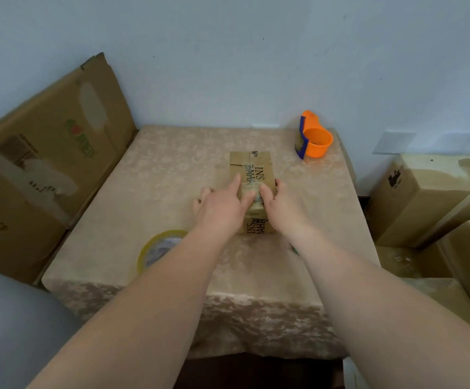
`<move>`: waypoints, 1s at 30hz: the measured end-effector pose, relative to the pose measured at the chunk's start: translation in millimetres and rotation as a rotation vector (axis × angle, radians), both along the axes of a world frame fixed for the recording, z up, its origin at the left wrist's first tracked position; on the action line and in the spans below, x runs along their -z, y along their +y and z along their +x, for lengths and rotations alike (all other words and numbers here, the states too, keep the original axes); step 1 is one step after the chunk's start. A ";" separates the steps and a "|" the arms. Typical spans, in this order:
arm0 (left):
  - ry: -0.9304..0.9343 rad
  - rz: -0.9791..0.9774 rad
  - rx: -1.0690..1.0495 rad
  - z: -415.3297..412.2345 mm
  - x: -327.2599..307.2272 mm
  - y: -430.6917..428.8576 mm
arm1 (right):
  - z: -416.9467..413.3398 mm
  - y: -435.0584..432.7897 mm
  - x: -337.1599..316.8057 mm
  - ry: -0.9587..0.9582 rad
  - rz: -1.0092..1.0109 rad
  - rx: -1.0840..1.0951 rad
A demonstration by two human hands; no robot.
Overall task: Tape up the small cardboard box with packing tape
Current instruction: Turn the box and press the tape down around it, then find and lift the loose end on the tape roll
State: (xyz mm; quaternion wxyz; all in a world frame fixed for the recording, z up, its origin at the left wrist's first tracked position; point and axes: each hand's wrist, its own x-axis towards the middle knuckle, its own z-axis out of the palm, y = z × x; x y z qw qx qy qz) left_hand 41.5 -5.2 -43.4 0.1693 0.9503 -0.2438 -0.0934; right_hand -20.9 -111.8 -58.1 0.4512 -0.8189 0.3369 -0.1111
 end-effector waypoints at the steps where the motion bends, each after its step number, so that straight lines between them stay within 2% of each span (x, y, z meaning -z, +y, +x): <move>1: -0.024 0.018 -0.002 7.5 -0.1 -5.7 | 8.4 -5.0 0.6 -0.008 0.000 -0.001; 7: -0.092 0.064 0.005 57.7 4.8 -37.5 | 62.8 -36.0 4.9 -0.042 0.011 -0.002; 14: -0.081 0.048 -0.016 99.1 7.5 -63.2 | 108.4 -59.0 12.9 -0.005 -0.011 0.044; 18: -0.089 0.047 -0.029 113.9 10.1 -73.7 | 125.8 -69.7 17.8 -0.023 0.041 0.052; 25: -0.132 0.117 -0.047 117.5 7.1 -75.7 | 127.4 -72.4 16.2 -0.024 0.033 0.048; 30: -0.112 -0.002 -0.069 101.3 -9.4 -63.5 | 97.1 -57.7 11.8 -0.093 0.137 0.095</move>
